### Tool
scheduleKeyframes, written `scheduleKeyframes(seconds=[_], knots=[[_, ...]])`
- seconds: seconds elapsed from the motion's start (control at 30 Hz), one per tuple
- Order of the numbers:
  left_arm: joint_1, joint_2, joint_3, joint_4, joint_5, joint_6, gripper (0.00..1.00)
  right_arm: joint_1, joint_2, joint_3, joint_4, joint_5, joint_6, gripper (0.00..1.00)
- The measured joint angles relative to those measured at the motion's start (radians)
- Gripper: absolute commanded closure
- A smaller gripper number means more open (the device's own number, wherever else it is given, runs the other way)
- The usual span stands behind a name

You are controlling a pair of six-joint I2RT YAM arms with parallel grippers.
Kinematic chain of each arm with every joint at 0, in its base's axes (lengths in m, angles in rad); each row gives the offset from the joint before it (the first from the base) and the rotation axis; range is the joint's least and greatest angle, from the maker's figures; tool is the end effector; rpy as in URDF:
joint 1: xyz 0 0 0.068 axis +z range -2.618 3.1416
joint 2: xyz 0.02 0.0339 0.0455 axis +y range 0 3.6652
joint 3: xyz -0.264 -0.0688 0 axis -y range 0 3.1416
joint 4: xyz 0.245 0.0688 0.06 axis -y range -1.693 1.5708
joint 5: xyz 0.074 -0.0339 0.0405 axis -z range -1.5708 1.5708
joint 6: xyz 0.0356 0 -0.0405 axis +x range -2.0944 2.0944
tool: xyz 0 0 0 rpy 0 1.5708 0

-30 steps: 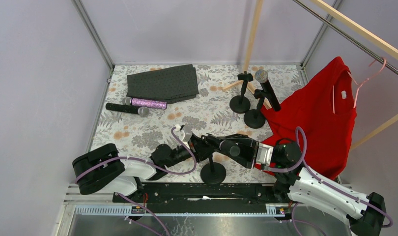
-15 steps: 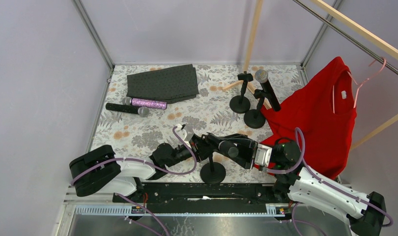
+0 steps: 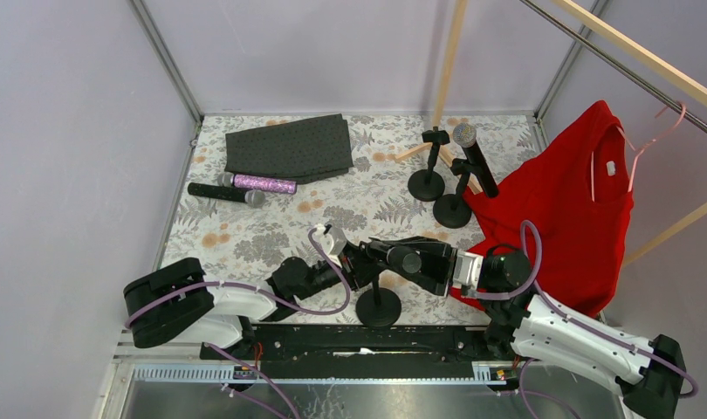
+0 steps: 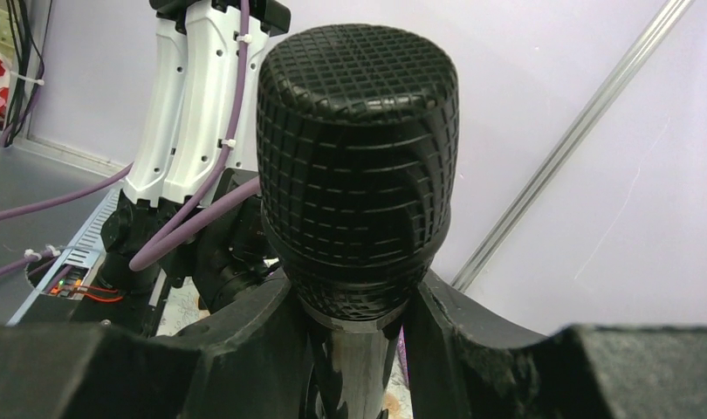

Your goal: Attach the microphones to the stand

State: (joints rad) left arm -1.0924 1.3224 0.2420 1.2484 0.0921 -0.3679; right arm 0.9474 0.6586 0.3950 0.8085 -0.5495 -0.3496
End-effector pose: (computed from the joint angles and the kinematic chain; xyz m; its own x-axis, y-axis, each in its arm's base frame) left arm 0.1036 -0.2069 0.1998 -0.2611 -0.2744 -0.9255 0.8915 0.2992 -0.3402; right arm 0.0740 0.1348 0.3233 0.6108 0.3491 -0.7107 -0.7918 0.2712 -0.5472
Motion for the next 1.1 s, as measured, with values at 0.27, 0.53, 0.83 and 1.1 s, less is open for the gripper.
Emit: scheduleKeyframes(seconds=[0.27, 0.53, 0.83, 1.1], knots=[[-0.009, -0.002, -0.003, 0.002, 0.000, 0.013, 1.00, 0.014, 0.019, -0.040, 0.070, 0.036, 0.015, 1.00], [-0.010, -0.018, -0.018, 0.004, -0.006, 0.023, 1.00, 0.034, 0.030, -0.080, 0.130, 0.048, -0.024, 1.00], [-0.010, -0.038, -0.068, 0.062, -0.037, 0.029, 1.00, 0.069, 0.087, -0.097, 0.188, 0.056, -0.084, 1.00], [-0.009, -0.039, -0.076, 0.074, -0.048, 0.022, 1.00, 0.095, 0.158, -0.096, 0.254, 0.077, -0.120, 1.00]])
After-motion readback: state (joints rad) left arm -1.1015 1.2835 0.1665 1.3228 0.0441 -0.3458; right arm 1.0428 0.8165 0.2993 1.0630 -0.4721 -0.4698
